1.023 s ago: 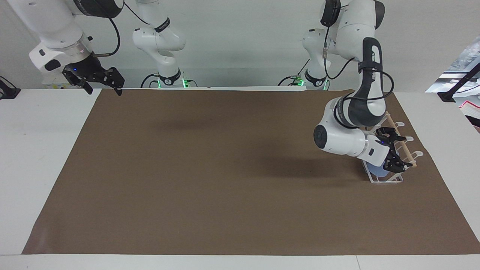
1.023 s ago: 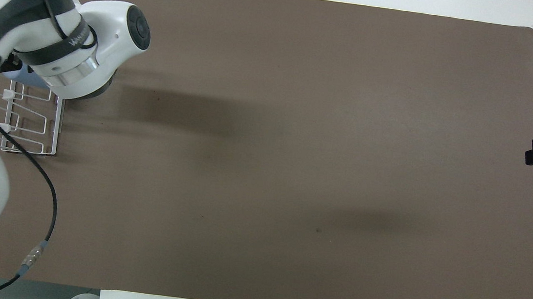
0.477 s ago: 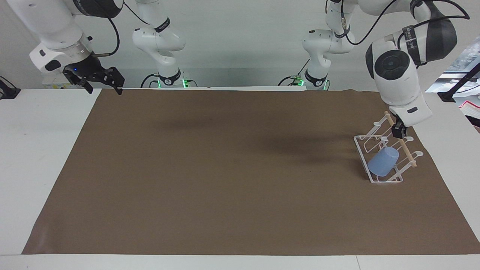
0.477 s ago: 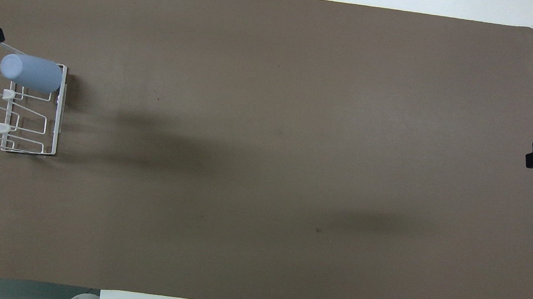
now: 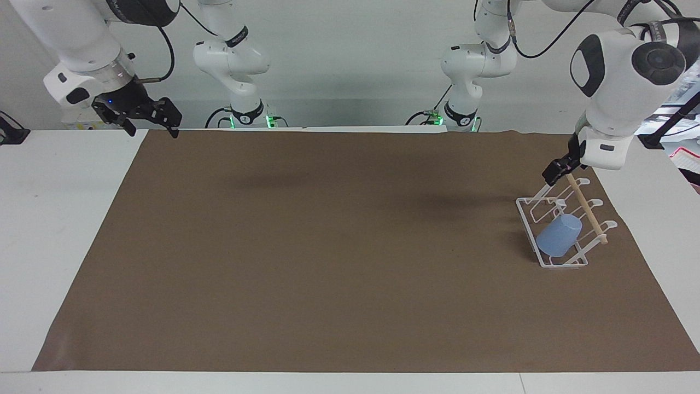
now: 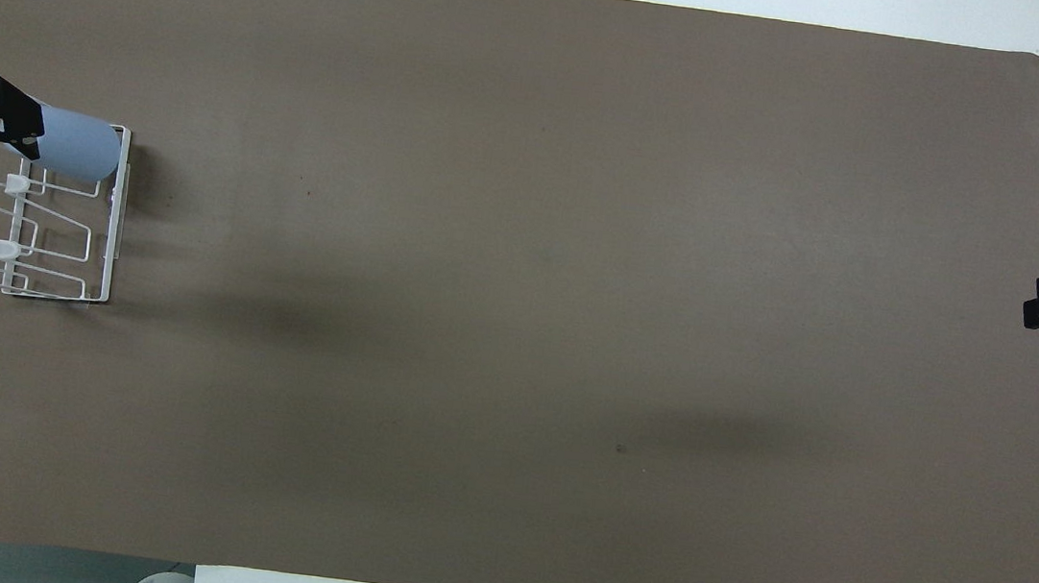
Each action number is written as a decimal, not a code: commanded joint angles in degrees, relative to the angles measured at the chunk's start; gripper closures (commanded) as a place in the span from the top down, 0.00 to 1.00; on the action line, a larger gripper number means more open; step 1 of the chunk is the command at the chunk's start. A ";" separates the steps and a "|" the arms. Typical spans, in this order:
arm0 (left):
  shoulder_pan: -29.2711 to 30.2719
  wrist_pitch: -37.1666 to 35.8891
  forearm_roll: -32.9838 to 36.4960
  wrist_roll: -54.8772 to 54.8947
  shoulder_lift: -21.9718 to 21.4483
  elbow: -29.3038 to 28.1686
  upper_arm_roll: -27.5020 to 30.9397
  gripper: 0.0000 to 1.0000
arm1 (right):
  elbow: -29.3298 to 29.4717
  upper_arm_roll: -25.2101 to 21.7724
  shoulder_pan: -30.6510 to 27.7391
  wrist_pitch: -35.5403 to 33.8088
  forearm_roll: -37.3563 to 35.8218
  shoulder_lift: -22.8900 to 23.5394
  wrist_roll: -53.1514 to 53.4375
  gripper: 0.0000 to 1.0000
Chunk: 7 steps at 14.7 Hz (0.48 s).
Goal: Hang cup on cup holder
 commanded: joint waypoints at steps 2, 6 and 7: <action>-0.65 0.54 -1.77 4.84 -2.15 0.29 -0.54 1.00 | -0.05 0.34 -0.41 -0.62 -0.31 -0.17 -1.35 1.00; -0.30 -1.12 -4.49 12.19 -3.21 1.43 -0.37 1.00 | -0.05 0.34 -0.33 -0.62 -0.31 -0.17 -1.35 1.00; -0.21 -2.35 -4.58 14.57 -3.21 2.91 -0.19 1.00 | -0.05 0.34 -0.41 -0.62 -0.31 -0.17 -1.35 1.00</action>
